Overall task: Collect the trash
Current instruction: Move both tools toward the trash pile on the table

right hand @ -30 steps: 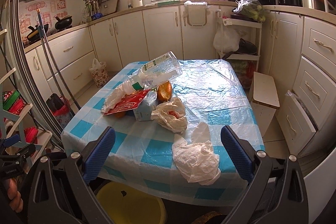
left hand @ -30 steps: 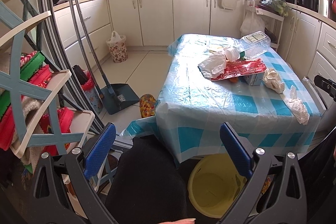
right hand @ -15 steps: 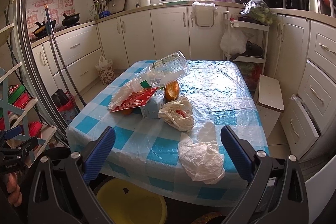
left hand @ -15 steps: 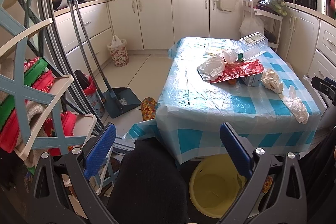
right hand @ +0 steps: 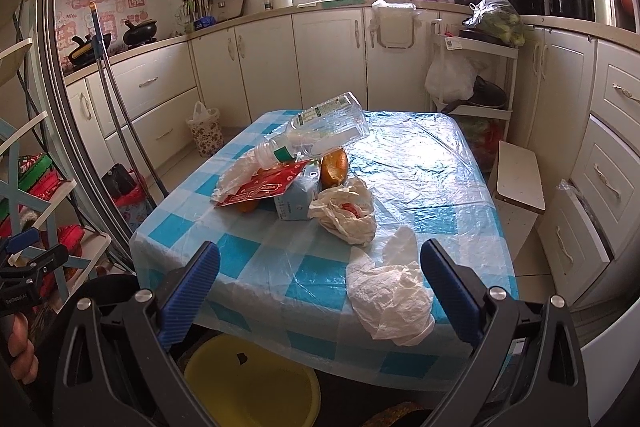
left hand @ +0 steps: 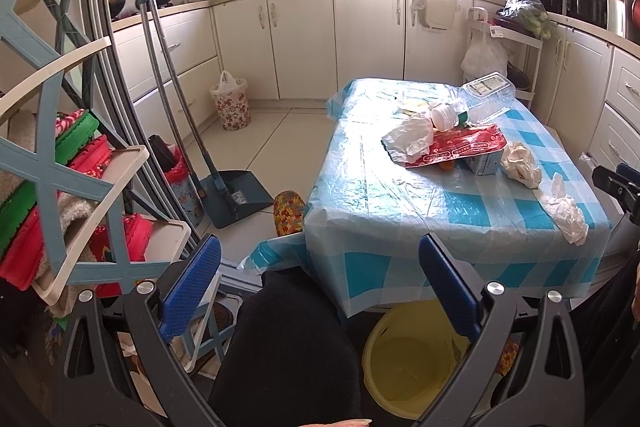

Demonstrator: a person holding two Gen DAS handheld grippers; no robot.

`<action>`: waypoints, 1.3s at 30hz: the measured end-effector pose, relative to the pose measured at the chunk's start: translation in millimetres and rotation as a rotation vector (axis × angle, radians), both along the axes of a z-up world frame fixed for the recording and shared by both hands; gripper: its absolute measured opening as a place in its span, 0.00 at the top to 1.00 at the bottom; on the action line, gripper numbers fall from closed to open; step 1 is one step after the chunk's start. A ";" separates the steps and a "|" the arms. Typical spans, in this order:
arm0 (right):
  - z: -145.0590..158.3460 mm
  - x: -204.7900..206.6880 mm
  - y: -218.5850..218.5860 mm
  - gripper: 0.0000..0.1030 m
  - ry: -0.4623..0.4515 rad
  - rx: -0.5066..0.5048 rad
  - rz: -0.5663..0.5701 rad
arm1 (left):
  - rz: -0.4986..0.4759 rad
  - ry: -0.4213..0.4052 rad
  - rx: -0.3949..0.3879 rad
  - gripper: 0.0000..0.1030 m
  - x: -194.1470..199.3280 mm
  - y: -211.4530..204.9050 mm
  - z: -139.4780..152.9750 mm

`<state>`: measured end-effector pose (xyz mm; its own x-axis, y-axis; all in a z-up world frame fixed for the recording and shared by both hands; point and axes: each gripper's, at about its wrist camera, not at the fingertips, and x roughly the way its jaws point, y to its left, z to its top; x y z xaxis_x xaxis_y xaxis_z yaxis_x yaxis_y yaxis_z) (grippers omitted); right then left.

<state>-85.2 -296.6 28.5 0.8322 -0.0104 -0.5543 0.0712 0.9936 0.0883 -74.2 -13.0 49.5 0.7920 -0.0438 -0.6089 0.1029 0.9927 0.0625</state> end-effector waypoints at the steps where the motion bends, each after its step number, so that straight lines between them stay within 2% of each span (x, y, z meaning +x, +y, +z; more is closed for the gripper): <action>1: -0.9 0.3 0.4 0.07 0.006 0.001 0.001 | 0.002 -0.002 -0.001 0.07 0.3 0.5 0.6; 14: 1.4 -1.5 5.6 0.07 -0.012 -0.001 0.038 | -0.001 0.007 -0.002 0.07 14.1 -6.0 2.9; 22: -2.5 5.8 7.1 0.07 0.003 0.019 0.055 | -0.006 0.053 0.037 0.07 31.7 -21.7 -9.5; 39: -10.8 32.2 -1.6 0.07 0.063 0.093 0.064 | -0.027 0.125 0.052 0.07 69.5 -38.0 -35.3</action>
<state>-53.0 -298.1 17.6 0.7929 0.0956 -0.6018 0.0163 0.9839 0.1778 -4.7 -51.0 14.2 0.7087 -0.0295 -0.7049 0.1396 0.9852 0.0992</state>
